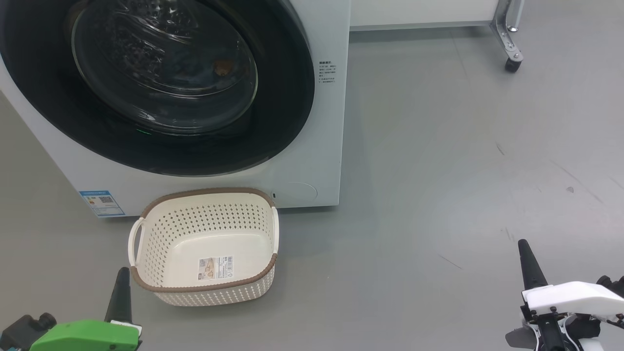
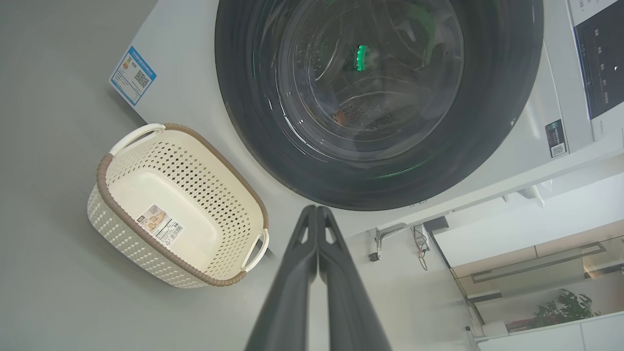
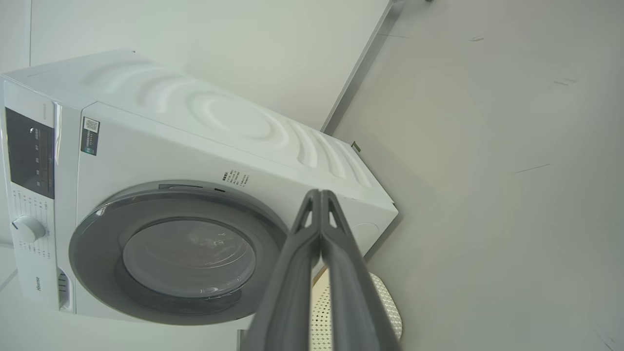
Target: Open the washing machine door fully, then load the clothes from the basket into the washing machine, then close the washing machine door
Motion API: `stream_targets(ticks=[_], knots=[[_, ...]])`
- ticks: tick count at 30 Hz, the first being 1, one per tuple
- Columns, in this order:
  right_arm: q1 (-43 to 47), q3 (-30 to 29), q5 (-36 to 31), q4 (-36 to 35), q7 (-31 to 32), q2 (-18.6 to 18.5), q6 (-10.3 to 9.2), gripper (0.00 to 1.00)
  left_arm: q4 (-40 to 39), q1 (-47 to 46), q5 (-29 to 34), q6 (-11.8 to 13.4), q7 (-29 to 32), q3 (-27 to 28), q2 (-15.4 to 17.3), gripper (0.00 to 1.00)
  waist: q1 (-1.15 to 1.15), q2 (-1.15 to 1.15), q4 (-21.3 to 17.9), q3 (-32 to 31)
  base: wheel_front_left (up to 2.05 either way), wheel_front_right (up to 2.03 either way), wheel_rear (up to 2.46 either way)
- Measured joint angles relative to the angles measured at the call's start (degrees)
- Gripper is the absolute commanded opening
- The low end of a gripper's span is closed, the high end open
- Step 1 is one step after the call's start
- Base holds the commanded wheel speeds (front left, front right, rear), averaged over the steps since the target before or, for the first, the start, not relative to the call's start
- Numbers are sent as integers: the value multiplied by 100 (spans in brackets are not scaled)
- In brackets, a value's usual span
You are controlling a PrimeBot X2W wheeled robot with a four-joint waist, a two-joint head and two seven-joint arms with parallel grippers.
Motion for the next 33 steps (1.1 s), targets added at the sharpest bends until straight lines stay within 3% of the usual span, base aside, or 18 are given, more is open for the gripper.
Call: stream_targets(ticks=[33], knots=[[-357, -341, 2214, 279, 502, -74, 172, 0, 181, -324, -2126, 0, 478, 241, 3, 0, 0, 0, -45, -43, 0, 0, 0]])
